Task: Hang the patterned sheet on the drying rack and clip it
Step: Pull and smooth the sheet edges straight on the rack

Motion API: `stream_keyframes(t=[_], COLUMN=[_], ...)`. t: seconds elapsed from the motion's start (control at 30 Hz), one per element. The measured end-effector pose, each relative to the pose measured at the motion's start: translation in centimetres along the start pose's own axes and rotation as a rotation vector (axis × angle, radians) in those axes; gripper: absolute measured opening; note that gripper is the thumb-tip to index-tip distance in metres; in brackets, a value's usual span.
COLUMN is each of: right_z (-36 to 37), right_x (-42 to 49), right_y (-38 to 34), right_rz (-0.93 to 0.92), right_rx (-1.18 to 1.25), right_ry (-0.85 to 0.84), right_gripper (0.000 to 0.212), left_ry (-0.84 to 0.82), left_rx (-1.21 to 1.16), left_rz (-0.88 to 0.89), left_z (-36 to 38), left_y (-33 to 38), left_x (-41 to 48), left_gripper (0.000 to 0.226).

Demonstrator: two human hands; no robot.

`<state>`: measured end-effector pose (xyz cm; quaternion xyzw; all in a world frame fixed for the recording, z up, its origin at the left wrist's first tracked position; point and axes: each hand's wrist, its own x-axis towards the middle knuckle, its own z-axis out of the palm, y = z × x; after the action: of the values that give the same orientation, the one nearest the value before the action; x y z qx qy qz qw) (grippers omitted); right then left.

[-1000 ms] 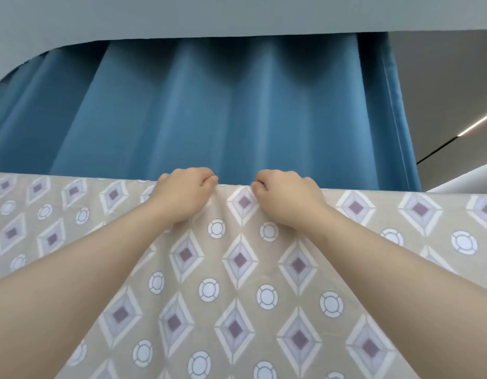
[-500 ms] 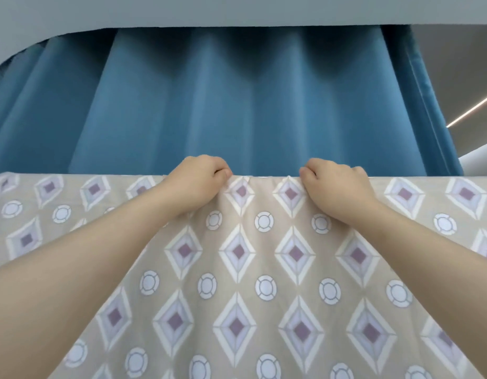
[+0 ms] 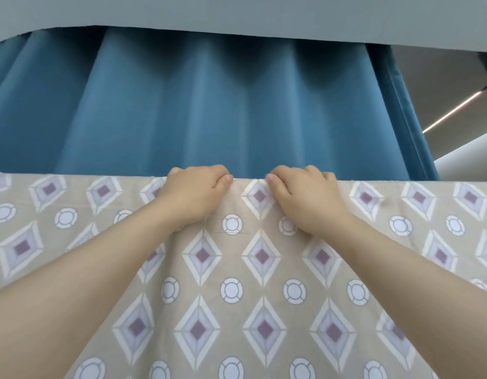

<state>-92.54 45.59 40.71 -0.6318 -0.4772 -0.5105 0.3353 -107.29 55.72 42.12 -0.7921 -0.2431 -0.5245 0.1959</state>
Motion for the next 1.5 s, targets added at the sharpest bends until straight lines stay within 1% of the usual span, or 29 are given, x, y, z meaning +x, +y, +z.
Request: stream_keyframes(t=[0.03,0.1,0.2,0.27,0.33,0.47,0.6,0.67,0.8,0.87,0.97,1.13,1.2,1.27,1.4,1.5], right_z=[0.3,0.9,2.1,2.9,3.6,4.2,4.3,4.5,4.9,4.9,4.7,5.3,5.9,6.5,7.3,7.2], right_x=[0.0,0.2,0.2,0.2,0.2,0.2,0.2,0.2,-0.1,-0.2,0.4,1.8,2.3,2.4,1.9,2.1], right_y=[-0.9,-1.7,-1.2,-1.3,-1.5,-0.9,-0.5,-0.5,-0.3,-0.4,-1.7,-7.1,-9.2,-10.2,-10.4,-10.4], right_rz=[-0.044,-0.046,-0.024,-0.015,-0.013,-0.011,-0.033,-0.026,0.022,0.044,0.063,-0.125,-0.147,-0.154,-0.102,-0.017], right_rx=[0.015,0.027,0.004,-0.006,-0.006,-0.021,-0.035,-0.049,-0.092,-0.089,-0.021,0.065,0.078,0.047,-0.008,-0.038], right_ry=[-0.027,-0.039,-0.015,-0.016,-0.02,0.007,-0.002,0.019,0.08,0.091,0.063,-0.023,-0.034,-0.007,0.065,0.051], right_gripper=[0.039,0.041,0.039,0.039,0.039,0.04,0.041,0.041,0.041,0.04,0.038,0.037,0.038,0.038,0.036,0.038], left_ry=[0.012,0.035,0.111,0.146,0.114,0.068,0.129,0.134,0.087,0.1,0.131,0.185,0.195,0.205,0.196,0.171], left_rx=[-0.013,-0.06,-0.109,-0.05,0.036,0.066,0.17,0.183,0.101,0.07,0.033,0.011,0.025,0.048,0.104,0.111], left_rz=[0.013,-0.007,-0.15,-0.27,-0.338,-0.351,-0.416,-0.44,-0.386,-0.35,-0.314,-0.239,-0.218,-0.19,-0.148,-0.18], left_z=[0.2,0.4,0.5,0.6,0.6,0.6,1.4,1.7,1.4,1.5,1.9,2.2,2.3,2.2,1.6,0.5], left_y=[0.4,0.5,-2.2,-4.9,-6.8,-7.7,-7.6,-7.0,-7.2,-7.4,-7.4,-7.8,-8.1,-8.6,-11.4,-14.4], left_x=[0.0,0.1,-0.2,-0.7,-1.2,-1.1,-1.8,-1.9,-1.5,-1.5,-1.3,-1.2,-1.3,-1.4,-1.6,-1.7], left_gripper=[0.035,0.034,0.033,0.033,0.034,0.034,0.039,0.038,0.035,0.036,0.036,0.034,0.034,0.033,0.034,0.04])
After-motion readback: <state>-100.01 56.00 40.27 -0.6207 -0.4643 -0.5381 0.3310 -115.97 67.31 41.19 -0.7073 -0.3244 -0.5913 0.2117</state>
